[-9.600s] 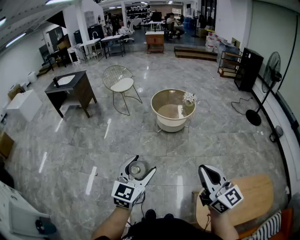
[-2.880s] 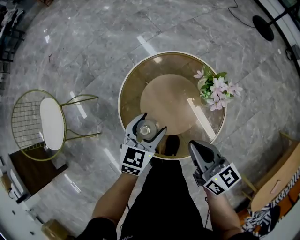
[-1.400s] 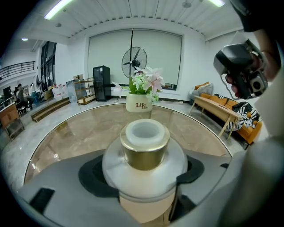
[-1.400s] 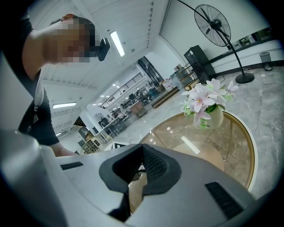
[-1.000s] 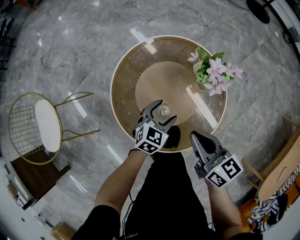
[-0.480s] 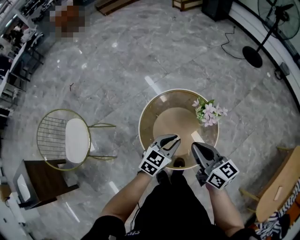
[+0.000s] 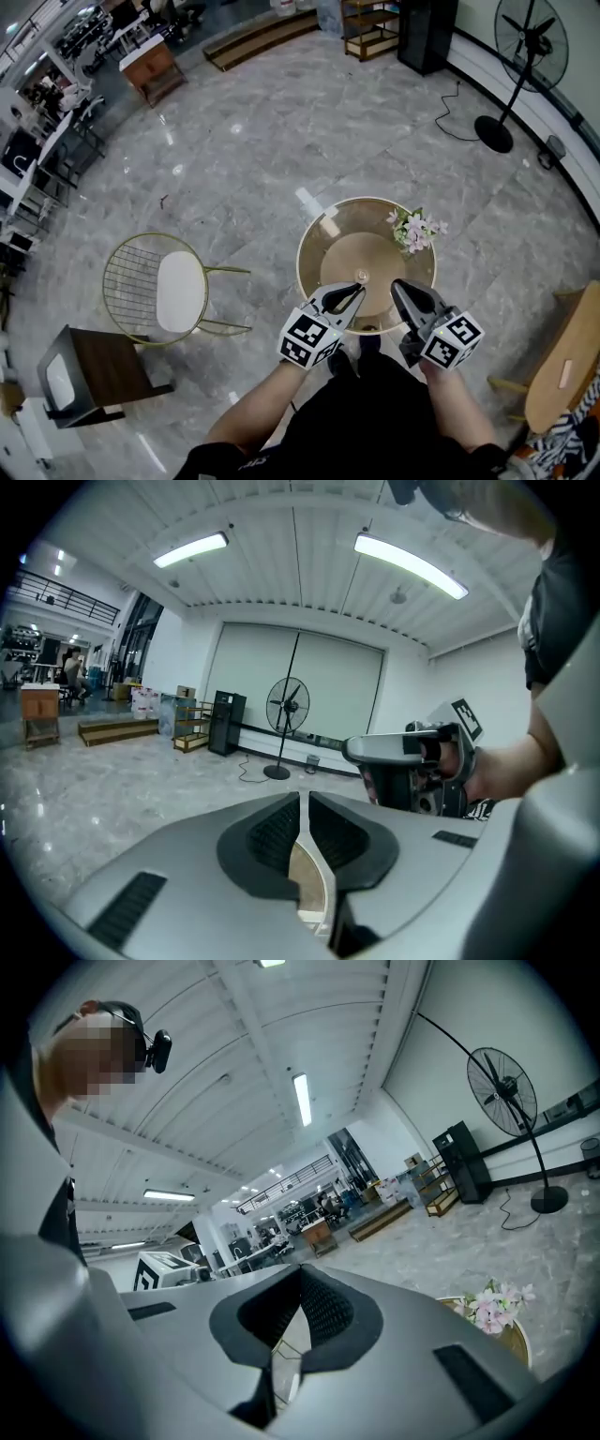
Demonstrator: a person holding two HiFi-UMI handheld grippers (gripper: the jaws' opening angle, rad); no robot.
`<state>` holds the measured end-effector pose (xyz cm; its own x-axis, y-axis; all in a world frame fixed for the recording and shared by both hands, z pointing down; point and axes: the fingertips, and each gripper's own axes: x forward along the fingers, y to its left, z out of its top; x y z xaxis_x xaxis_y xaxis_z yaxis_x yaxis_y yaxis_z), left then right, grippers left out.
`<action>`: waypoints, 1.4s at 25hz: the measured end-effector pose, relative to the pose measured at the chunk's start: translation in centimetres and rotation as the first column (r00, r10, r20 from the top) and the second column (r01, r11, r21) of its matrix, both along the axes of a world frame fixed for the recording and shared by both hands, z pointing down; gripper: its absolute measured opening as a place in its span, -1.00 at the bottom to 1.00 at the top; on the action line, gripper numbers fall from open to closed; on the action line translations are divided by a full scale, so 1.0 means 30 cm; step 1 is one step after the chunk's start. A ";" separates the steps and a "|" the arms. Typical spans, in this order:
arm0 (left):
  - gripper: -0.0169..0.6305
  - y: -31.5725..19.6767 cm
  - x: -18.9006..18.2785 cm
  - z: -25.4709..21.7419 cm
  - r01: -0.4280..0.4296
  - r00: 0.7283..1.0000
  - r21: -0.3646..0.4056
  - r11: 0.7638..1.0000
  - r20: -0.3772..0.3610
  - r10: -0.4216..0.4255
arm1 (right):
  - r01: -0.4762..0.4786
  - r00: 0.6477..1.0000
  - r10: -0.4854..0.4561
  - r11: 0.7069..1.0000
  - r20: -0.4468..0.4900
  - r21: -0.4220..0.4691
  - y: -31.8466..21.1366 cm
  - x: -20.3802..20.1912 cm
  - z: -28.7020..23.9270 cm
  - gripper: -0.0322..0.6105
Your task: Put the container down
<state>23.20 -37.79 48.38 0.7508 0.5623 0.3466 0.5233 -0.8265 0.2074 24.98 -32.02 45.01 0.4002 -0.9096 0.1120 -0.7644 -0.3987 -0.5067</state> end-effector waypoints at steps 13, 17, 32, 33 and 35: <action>-0.90 0.096 -0.111 -0.254 0.104 0.973 0.076 0.992 -0.214 -0.086 | 0.099 0.988 -0.093 0.994 -0.126 0.047 0.125 -0.026 -0.302 -0.86; -0.90 0.157 -0.095 -0.315 0.210 0.948 0.047 0.976 -0.254 -0.192 | 0.109 0.970 -0.097 0.993 -0.224 0.044 0.266 -0.020 -0.406 -0.86; -0.90 0.085 -0.028 -0.531 0.346 0.903 0.074 0.935 -0.295 -0.311 | 0.092 0.965 -0.076 0.994 -0.250 0.055 0.486 -0.013 -0.488 -0.87; -0.90 0.069 -0.032 -0.532 0.356 0.900 0.072 0.932 -0.293 -0.322 | 0.094 0.961 -0.078 0.994 -0.264 0.050 0.467 -0.011 -0.501 -0.87; -0.90 0.048 -0.037 -0.529 0.369 0.896 0.065 0.927 -0.288 -0.337 | 0.089 0.954 -0.074 0.995 -0.290 0.039 0.444 -0.008 -0.525 -0.87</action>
<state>22.09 -36.35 32.51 0.9656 0.2114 0.1515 0.2149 -0.9766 -0.0068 24.73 -18.72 29.24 0.3330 -0.9419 -0.0446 -0.9097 -0.3085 -0.2781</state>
